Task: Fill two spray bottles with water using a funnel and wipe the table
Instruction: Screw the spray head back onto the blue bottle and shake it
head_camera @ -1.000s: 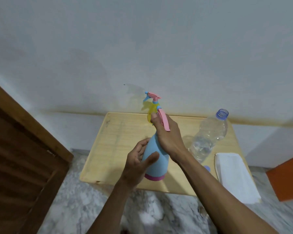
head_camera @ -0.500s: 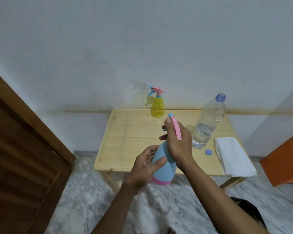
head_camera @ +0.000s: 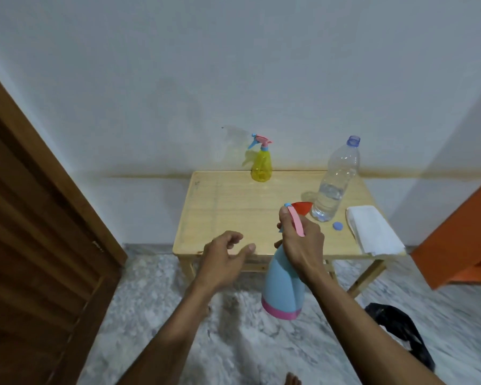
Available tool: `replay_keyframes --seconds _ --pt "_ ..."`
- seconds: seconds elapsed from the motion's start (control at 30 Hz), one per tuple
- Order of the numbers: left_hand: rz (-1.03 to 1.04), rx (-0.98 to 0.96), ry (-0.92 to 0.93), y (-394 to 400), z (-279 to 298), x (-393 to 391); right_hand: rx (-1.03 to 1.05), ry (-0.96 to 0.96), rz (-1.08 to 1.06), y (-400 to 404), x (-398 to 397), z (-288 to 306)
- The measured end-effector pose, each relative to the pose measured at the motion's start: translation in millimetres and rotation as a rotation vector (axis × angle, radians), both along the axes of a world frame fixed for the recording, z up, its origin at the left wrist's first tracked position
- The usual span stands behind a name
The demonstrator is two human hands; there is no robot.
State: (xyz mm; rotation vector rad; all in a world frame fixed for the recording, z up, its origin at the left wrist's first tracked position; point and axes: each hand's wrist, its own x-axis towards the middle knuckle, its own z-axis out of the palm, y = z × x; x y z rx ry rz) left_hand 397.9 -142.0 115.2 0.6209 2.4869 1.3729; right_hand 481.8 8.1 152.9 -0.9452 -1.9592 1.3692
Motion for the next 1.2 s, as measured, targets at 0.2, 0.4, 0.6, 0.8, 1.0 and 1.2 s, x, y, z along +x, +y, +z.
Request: replay_keyframes --seconds 0.2,0.4,0.6,0.8,1.0,1.2 --pt "-0.04 -0.48 0.098 -16.4 11.8 -37.5 -0.007 -0.248 0.038 0.6 7.0 -14.1" --pt "-0.073 -0.741 0.002 -33.4 -0.5 -35.5 -0.078 -0.365 0.061 -6.7 11.4 -33.6" --pt "-0.072 -0.694 -0.025 -38.4 -8.4 -32.7 -0.078 -0.406 0.066 -8.0 8.6 -36.9" --pt "-0.06 -0.659 -0.044 -40.6 -11.7 -36.1 -0.044 -0.455 0.084 -5.4 8.2 -43.3" --pt "-0.035 -0.646 -0.061 -43.1 -17.4 -40.9 -0.022 -0.52 0.026 -2.5 9.6 -44.4" --pt "-0.031 -0.603 -0.091 -44.9 -21.0 -44.0 -0.074 -0.501 0.024 -1.4 6.8 -44.8"
